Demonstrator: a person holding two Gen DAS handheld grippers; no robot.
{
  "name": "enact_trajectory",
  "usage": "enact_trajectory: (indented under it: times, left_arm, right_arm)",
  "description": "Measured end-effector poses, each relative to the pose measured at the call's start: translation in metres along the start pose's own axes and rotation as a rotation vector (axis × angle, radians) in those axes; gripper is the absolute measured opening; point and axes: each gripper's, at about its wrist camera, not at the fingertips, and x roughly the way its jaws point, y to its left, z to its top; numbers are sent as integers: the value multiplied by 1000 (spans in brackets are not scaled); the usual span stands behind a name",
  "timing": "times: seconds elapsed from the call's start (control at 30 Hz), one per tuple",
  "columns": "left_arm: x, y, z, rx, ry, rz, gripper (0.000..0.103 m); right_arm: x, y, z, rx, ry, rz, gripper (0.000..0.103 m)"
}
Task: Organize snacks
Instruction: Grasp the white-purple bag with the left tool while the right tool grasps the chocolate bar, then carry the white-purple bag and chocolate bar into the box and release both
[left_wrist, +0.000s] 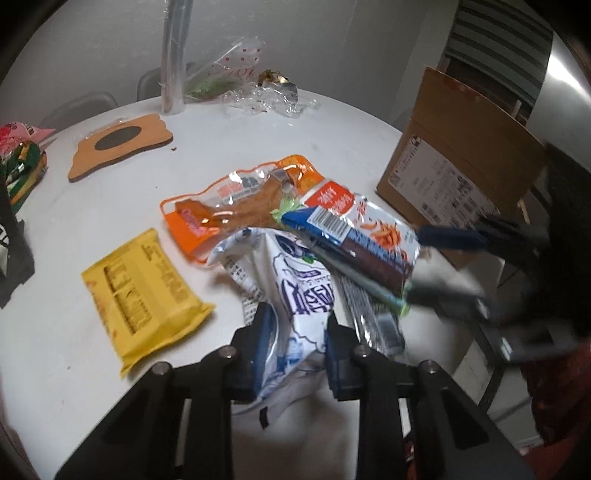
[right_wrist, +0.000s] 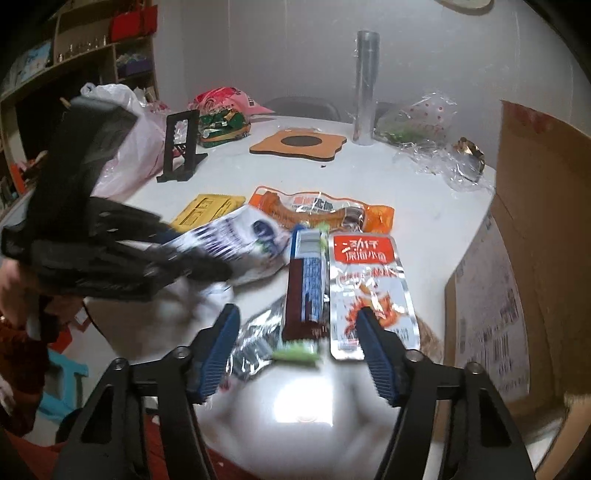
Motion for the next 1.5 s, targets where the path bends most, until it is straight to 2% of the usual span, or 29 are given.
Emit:
enact_trajectory:
  times: [0.1,0.17,0.23,0.27,0.3,0.4,0.5,0.6,0.63,0.67,0.7,0.77,0.8,0.9,1.1,1.23,1.5]
  left_arm:
    - [-3,1,-5,14,5,11,25]
    - [-3,-1,-7,12,3,17,28]
    - [-2,-3,-6,9,0,23,43]
    - [-1,-4,-5,6,-6,25,59]
    - [1,-5,-4,5,-11,32,67]
    - [11,-12,2,21,1,66,67]
    - [22,-17,4,37,18,116,67]
    - [33,-17,3,31,37,152,66]
    - [35,-16,3,24,32,169,62]
    - [36,-15,2,22,26,191,52]
    - [36,-14,2,18,21,206,48]
    - [34,-10,1,10,12,193,44]
    - [34,-12,1,21,9,201,38]
    - [31,-17,-1,58,0,226,31]
    - [20,-15,-2,38,-14,175,24]
    - [7,-16,-3,41,-43,167,23]
    - [-45,-19,8,49,-152,168,23]
  right_arm:
    - [14,0,8,-10,20,-5,39]
    - [24,-1,11,-2,34,7,35]
    - [31,-3,12,5,39,5,31]
    - [34,-4,12,8,39,1,27]
    - [36,-5,13,13,38,-3,24]
    - [40,-8,11,19,36,1,17]
    - [39,-8,9,11,22,2,15]
    - [37,-10,7,19,10,0,15]
    - [36,-11,7,20,5,0,15]
    - [35,-12,6,22,2,1,15]
    - [35,-13,5,23,1,3,15]
    - [33,-15,5,29,-2,11,15]
    - [31,-16,4,29,-3,13,15]
    - [28,-15,4,20,-12,8,15]
    - [18,-13,8,15,-32,9,15]
    - [9,-8,12,6,-47,16,15]
    - [-25,9,30,-28,-113,29,15]
